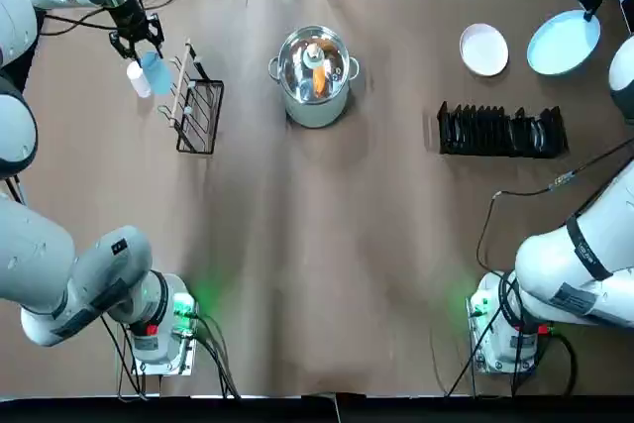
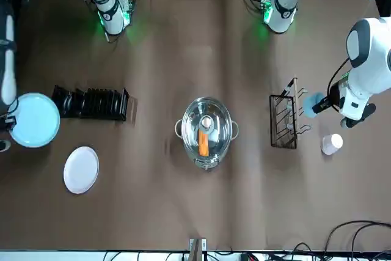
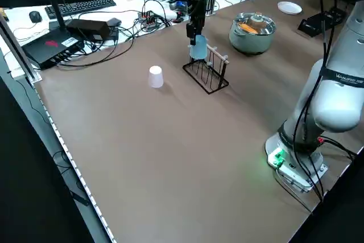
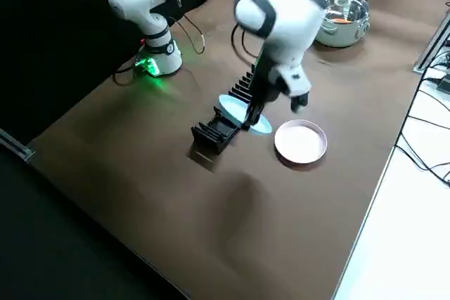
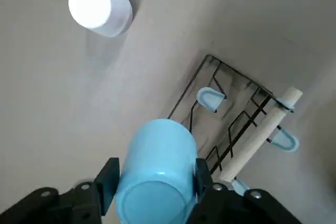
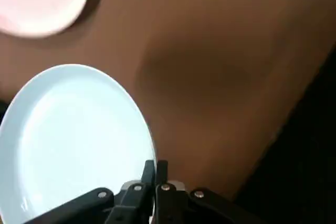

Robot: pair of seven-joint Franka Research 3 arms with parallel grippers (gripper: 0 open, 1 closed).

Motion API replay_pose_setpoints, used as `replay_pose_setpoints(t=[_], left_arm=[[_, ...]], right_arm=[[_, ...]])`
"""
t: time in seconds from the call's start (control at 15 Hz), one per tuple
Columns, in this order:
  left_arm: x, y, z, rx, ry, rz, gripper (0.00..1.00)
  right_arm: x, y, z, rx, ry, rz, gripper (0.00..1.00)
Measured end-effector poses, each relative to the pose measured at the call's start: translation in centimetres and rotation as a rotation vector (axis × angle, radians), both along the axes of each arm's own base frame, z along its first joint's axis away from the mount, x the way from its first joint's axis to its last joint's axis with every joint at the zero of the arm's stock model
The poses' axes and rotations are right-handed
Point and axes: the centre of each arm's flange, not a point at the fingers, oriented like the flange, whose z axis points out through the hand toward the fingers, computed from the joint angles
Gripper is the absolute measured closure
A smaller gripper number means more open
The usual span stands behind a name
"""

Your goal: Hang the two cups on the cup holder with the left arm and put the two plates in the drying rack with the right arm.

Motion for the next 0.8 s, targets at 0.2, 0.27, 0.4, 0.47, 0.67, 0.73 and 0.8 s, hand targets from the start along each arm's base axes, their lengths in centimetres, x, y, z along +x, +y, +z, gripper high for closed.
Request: replay_pose_setpoints(t=[0.2,0.27,0.4,0.47,0.67,0.73,0.8], left_arm=[[0.1,0.1,-0.4,-0.004,0.003,0.002,0.37],[0.1,0.1,-0.4,-0.005,0.004,0.001,0.37],[0.1,0.1,-0.8,-0.009,0.010,0.001,0.37],[0.2,0.1,-1.0,-0.012,0.012,0.001,0.37],[0.4,0.1,-1.7,-0.020,0.012,0.000,0.37],[0.4,-0.1,-1.8,-0.020,0.013,-0.003,0.37],[0.4,-0.2,-1.9,-0.021,0.015,-0.005,0.37]], right_arm=[[-0.3,4.2,-0.7,-0.160,0.076,-0.028,0.97],[-0.4,5.5,-1.7,-0.220,0.082,-0.048,0.97],[-1.1,7.2,-4.3,-0.318,0.104,-0.055,0.97],[-1.6,7.3,-5.5,-0.332,0.112,-0.052,0.97],[-5.5,4.2,-7.5,-0.300,0.075,-0.044,0.97],[-6.5,3.8,-7.4,-0.295,0.074,-0.048,0.97],[-7.3,3.7,-7.3,-0.291,0.074,-0.048,0.97]])
